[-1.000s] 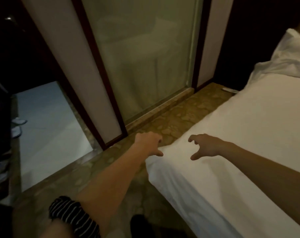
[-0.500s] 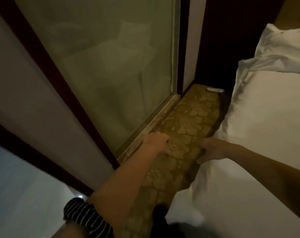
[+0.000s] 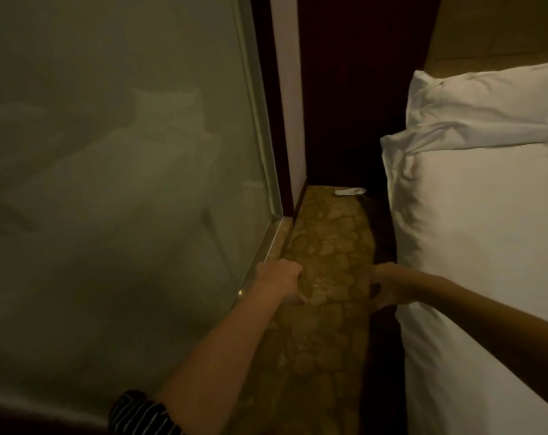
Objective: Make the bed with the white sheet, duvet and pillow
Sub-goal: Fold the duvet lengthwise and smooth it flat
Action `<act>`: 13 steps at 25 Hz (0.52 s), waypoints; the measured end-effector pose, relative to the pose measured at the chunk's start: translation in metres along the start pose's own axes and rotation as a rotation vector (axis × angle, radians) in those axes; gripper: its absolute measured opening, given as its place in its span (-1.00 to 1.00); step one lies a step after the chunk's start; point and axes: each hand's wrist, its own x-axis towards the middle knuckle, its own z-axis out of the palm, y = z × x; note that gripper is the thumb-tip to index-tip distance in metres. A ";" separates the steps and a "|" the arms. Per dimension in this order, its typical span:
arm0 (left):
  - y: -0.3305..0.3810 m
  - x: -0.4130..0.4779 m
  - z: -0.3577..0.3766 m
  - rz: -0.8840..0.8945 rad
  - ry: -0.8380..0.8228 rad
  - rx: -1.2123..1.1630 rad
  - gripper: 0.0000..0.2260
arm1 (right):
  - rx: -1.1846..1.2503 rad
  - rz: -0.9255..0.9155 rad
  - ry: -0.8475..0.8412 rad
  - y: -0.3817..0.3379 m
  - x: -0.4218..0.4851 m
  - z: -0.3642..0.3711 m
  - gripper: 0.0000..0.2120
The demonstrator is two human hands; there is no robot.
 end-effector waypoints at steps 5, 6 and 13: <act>-0.054 0.148 -0.058 0.157 -0.008 0.047 -0.50 | 0.065 0.218 0.026 0.010 0.089 -0.066 -0.29; -0.063 0.178 -0.074 0.204 -0.005 0.058 -0.51 | 0.104 0.245 0.024 0.011 0.104 -0.081 -0.31; -0.021 0.394 -0.180 0.456 0.000 0.214 -0.56 | 0.297 0.468 0.110 0.093 0.199 -0.185 -0.39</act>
